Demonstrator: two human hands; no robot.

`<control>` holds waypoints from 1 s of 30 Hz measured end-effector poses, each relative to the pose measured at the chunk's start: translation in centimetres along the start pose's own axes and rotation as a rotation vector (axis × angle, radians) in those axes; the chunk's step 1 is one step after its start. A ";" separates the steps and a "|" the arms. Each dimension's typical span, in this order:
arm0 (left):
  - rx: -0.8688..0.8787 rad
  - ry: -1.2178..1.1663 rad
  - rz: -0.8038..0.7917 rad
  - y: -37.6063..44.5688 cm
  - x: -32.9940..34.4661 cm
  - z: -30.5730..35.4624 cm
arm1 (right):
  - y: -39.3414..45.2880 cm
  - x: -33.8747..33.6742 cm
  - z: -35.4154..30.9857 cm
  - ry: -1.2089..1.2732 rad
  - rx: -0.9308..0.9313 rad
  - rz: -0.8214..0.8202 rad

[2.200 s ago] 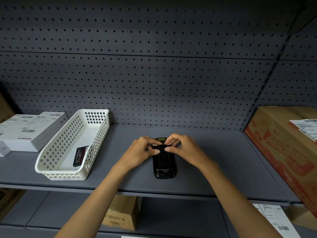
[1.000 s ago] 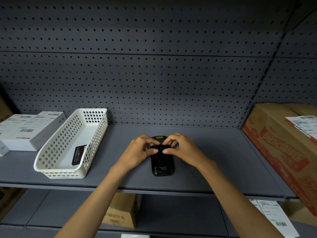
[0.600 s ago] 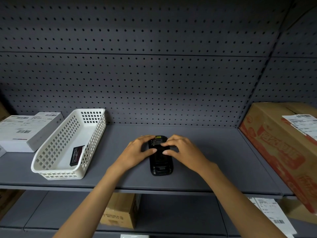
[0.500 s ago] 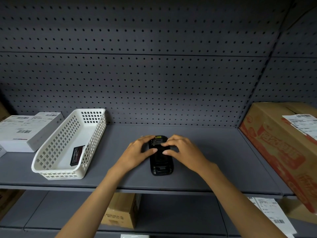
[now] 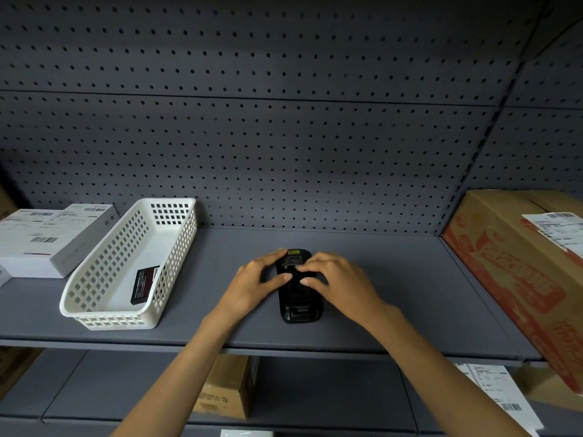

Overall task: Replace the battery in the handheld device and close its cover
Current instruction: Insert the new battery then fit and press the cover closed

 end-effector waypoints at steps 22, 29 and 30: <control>0.239 0.392 -0.144 -3.1 0.0 0.4 | -2.6 1.1 1.4 0.049 -0.059 -0.022; 0.244 0.408 -0.159 -3.2 0.1 0.2 | -2.5 0.8 1.2 0.022 -0.043 -0.048; 0.243 0.419 -0.158 -3.1 0.0 0.4 | -2.4 0.7 1.1 0.009 -0.044 -0.053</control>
Point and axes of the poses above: each hand's wrist, its own y-axis towards the middle knuckle, its own x-axis out of the palm, z = x × y, the point moved 7 cm from there along y, towards the middle knuckle, and after that the axes turned 6 degrees about x, right-handed, at the moved point
